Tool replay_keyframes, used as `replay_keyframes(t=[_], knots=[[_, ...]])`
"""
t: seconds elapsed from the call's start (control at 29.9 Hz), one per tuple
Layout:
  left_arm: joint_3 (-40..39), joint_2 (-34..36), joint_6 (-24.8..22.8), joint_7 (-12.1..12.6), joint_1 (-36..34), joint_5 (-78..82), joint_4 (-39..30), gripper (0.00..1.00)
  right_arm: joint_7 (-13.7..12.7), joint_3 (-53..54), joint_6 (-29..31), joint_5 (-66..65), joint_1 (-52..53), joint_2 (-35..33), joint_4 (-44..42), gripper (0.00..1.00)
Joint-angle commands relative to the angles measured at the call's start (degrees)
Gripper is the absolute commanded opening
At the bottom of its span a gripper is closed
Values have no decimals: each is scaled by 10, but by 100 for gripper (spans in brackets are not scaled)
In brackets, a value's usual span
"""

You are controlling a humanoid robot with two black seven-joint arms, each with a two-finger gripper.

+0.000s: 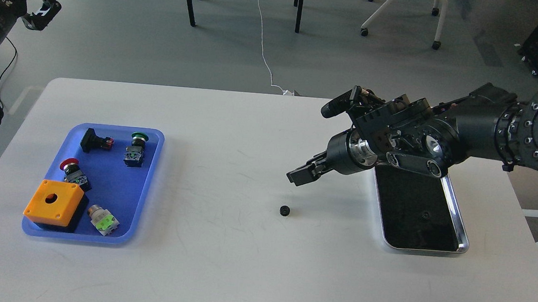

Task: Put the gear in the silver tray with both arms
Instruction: 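Reach the right gripper down toward the black gear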

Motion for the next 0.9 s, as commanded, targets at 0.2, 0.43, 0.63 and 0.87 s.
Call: replay_keyframes(t=[0.2,0.43,0.63,0.87], knots=[[1,-9,1,0,1,3,-1,98,0,26,-57,26,-45,0,9,84],[5,0,0,0,1,3,-4,98,0,26,-111,-36,-87,0,5,84],[7,2,1,0,2,4,-5,98,0,26,-213,-114,-123,0,8,85],[5,24,2,4,0,4,-18,98,0,25,-314,-223,-169,0,-18,85]])
